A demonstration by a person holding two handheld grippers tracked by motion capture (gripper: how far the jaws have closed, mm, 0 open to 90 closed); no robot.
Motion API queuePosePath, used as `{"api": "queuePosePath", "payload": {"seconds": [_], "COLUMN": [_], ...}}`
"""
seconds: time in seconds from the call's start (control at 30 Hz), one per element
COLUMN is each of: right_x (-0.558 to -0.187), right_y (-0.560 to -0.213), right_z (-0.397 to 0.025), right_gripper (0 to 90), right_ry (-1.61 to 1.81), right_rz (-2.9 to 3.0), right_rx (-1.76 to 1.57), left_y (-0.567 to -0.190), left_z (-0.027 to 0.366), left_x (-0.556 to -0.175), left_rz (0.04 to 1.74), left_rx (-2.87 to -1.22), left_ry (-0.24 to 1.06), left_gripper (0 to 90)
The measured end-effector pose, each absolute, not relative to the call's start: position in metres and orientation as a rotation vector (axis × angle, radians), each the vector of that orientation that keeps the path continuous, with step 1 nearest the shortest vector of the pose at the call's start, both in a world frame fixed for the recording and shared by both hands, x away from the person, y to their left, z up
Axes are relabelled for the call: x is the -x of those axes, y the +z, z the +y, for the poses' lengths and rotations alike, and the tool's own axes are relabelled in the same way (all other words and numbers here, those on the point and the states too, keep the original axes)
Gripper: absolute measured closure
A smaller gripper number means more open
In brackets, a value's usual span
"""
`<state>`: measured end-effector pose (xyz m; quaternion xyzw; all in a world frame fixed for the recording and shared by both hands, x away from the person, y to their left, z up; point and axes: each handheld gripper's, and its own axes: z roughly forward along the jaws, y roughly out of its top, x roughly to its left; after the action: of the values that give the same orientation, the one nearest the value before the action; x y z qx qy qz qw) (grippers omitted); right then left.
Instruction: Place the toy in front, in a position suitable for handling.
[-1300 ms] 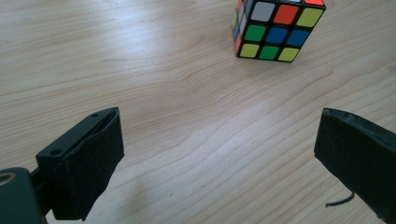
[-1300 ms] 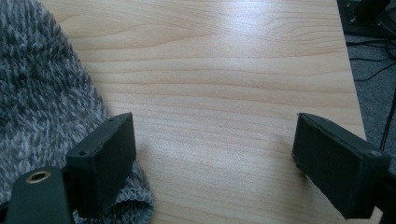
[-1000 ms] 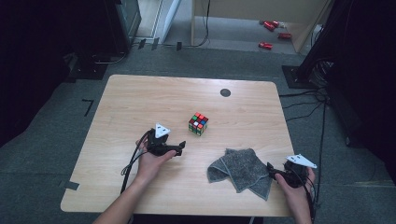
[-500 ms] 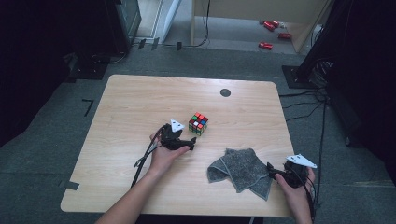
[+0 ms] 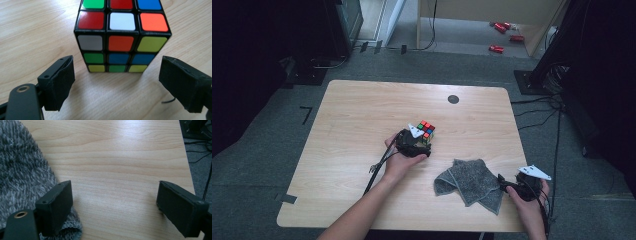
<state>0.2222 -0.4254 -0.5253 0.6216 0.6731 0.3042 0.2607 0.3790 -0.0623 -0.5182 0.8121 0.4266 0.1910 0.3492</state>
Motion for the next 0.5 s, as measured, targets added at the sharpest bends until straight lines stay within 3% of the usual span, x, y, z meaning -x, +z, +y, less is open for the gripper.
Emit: {"api": "queuePosePath", "payload": {"seconds": [0.13,0.2,0.27,0.5], "right_x": [-0.222,-0.222,-0.222,-0.222], "right_y": [-0.525,-0.525,-0.525,-0.525], "right_z": [-0.425,-0.425,-0.425,-0.426], "right_gripper": [13.5,13.5,13.5,13.5], "right_ry": [0.825,0.824,0.824,0.824], "right_rz": [1.824,1.824,1.824,1.824], "right_rx": [-1.684,-1.683,-1.682,-1.681], "left_y": [-0.518,-0.518,-0.517,-0.503], "left_z": [-0.069,-0.07,-0.07,-0.055], "left_x": [-0.384,-0.383,-0.382,-0.372], "left_rz": [1.094,1.093,1.072,1.017], "left_rx": [-2.13,-2.118,-2.116,-2.08], "left_ry": [0.523,0.555,0.566,0.561], "left_gripper": [16.5,29.4,33.2,35.2]}}
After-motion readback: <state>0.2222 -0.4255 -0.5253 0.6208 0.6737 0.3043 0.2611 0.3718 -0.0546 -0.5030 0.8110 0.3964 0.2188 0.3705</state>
